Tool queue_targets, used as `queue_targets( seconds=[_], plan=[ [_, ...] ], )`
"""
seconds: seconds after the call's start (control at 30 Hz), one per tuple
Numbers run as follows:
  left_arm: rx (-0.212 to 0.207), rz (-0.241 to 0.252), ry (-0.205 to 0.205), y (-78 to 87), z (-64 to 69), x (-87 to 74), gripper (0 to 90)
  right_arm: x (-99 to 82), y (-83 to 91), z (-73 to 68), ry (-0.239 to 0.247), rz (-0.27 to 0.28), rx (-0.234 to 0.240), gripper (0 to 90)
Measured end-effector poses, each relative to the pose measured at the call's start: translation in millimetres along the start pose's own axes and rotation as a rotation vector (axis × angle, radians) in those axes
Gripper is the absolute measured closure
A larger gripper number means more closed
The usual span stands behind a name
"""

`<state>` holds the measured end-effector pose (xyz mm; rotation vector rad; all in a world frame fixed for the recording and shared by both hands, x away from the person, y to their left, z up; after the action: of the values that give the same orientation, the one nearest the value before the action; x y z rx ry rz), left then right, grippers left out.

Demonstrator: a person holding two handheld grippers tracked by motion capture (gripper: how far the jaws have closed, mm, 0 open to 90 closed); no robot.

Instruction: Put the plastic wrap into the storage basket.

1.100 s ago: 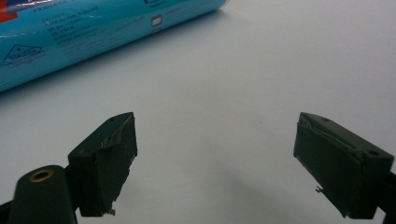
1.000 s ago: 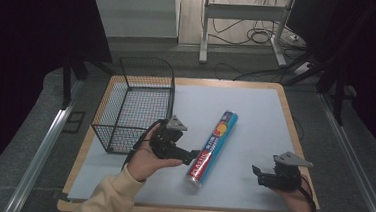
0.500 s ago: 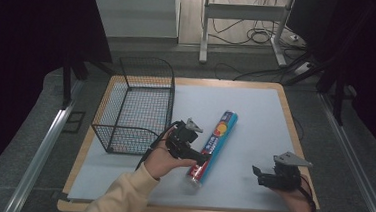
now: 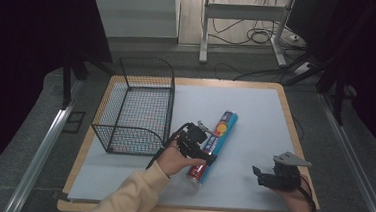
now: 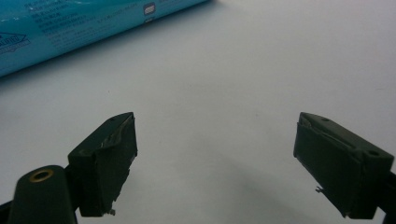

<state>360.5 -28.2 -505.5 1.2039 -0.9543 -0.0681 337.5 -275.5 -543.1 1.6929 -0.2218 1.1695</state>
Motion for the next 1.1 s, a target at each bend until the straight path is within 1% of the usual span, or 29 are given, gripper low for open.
queue_targets(
  seconds=[0.07, 0.17, 0.2, 0.23, 0.27, 0.33, 0.53, 0.57, 0.67, 0.77, 0.8, 0.87, 0.9, 1.0, 1.1],
  plan=[
    [0.002, -0.004, 0.001, -3.1, -0.1, 1.3, 13.2, -0.1, -0.2, -0.3, 0.0, -0.001, 0.0, 13.4],
    [-0.001, -0.023, 0.01, -12.4, -0.3, 4.2, 13.2, -0.3, -0.4, -0.5, 0.0, -0.002, 0.001, 13.4],
    [0.002, -0.033, 0.017, -18.3, -0.9, 5.7, 13.2, -0.4, -0.5, -0.3, 0.001, -0.002, 0.0, 13.4],
    [0.002, -0.033, 0.017, -18.3, -0.9, 5.7, 13.2, -0.4, -0.5, -0.3, 0.001, -0.002, 0.0, 13.4],
    [0.004, -0.044, 0.021, -23.9, -1.4, 6.8, 13.2, -0.7, -0.7, 0.1, 0.001, -0.003, -0.001, 13.4],
    [0.005, -0.055, 0.024, -28.8, -1.5, 7.6, 13.1, -1.0, -1.1, 0.5, 0.0, -0.005, -0.001, 13.4],
    [0.006, -0.077, 0.025, -37.4, -0.4, 11.2, 12.7, -1.5, -1.6, 0.7, 0.001, -0.01, -0.002, 13.4],
    [0.013, -0.082, 0.031, -40.5, -0.3, 13.8, 12.7, -1.5, -1.8, 0.8, 0.001, -0.01, -0.003, 13.4],
    [0.019, -0.092, 0.029, -44.1, -0.6, 16.1, 12.3, -1.7, -2.0, 0.7, 0.001, -0.011, -0.003, 13.4],
    [0.025, -0.111, 0.041, -52.1, -1.9, 18.8, 12.2, -2.2, -2.3, 0.9, 0.001, -0.015, -0.005, 13.4],
    [0.034, -0.122, 0.044, -56.3, -2.4, 19.8, 12.3, -2.2, -2.3, 1.0, 0.001, -0.015, -0.005, 13.4],
    [0.036, -0.129, 0.047, -58.7, -2.7, 20.1, 12.3, -2.2, -2.3, 1.1, 0.001, -0.016, -0.006, 13.4],
    [0.034, -0.146, 0.047, -63.0, -2.2, 19.5, 12.2, -2.4, -2.2, 1.3, 0.002, -0.017, -0.007, 13.4],
    [0.038, -0.167, 0.044, -69.3, -3.4, 17.7, 12.0, -2.5, -2.0, 1.9, 0.004, -0.018, -0.01, 13.4],
    [0.043, -0.174, 0.05, -72.0, -4.7, 17.3, 12.7, -2.7, -1.9, 2.3, 0.004, -0.018, -0.011, 13.4]
  ],
)
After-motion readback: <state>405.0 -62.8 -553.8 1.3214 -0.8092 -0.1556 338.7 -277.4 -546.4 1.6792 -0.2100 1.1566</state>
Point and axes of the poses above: each handheld gripper's, and its own axes: y roughly backward along the jaws, x roughly out of its top, z roughly to its right, the point moved 6 cm from there along -y, roughly forward along the jaws, and after that the axes turned 7 degrees about x, right-handed, at the moved point
